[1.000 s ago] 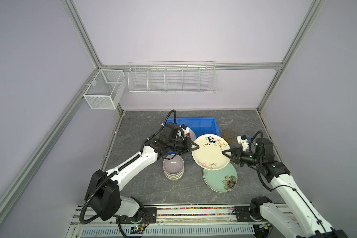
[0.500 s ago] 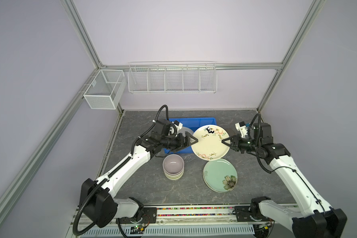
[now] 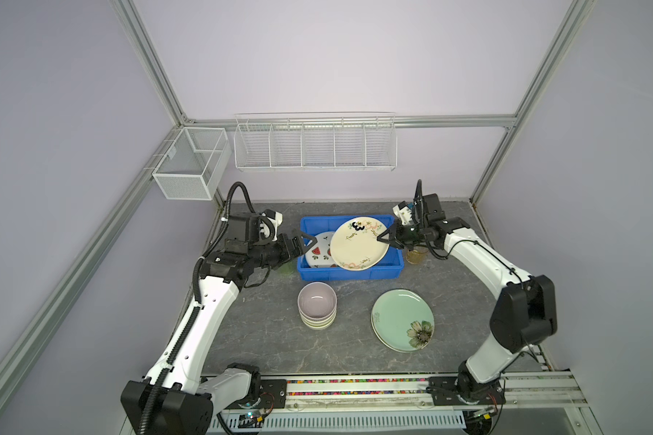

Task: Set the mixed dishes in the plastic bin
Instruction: 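Lower the cream plate into the bin onto the watermelon plate with both grippers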

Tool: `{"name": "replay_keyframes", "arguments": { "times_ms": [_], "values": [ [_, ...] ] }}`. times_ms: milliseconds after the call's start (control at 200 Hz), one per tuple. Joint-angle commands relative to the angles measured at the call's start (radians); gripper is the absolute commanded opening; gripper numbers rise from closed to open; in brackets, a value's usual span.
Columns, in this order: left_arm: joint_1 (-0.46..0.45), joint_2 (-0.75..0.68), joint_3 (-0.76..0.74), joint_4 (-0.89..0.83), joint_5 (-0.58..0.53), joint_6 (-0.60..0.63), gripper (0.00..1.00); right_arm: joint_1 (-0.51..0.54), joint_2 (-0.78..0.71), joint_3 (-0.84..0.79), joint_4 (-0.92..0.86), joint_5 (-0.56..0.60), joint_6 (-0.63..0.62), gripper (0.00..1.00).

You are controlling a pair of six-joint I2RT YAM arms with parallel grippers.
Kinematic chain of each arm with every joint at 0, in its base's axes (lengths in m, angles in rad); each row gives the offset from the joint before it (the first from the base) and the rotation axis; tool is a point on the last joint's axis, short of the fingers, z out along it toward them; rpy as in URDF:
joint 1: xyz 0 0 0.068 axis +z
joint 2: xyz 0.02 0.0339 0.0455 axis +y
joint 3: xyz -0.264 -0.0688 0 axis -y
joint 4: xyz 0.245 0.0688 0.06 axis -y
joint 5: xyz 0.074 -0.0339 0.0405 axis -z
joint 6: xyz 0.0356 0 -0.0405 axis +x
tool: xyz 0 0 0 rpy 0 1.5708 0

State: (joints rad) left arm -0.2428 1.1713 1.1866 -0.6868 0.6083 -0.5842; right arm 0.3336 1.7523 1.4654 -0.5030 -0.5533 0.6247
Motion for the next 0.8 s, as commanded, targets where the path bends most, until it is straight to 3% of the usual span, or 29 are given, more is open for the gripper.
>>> {"name": "replay_keyframes", "arguments": {
  "times_ms": [0, 370, 800],
  "values": [
    [0.005, 0.013, 0.039, -0.034, 0.018, 0.037, 1.0, 0.021, 0.073, 0.099, 0.113, -0.051, 0.018, 0.06],
    [0.005, 0.091, 0.064, -0.019, 0.015, 0.055, 1.0, 0.041, 0.317, 0.271, 0.161, -0.054, 0.053, 0.06],
    [0.005, 0.141, 0.057, 0.019, 0.007, 0.051, 1.0, 0.072, 0.422, 0.296, 0.234, -0.068, 0.103, 0.06]
  ]
}}
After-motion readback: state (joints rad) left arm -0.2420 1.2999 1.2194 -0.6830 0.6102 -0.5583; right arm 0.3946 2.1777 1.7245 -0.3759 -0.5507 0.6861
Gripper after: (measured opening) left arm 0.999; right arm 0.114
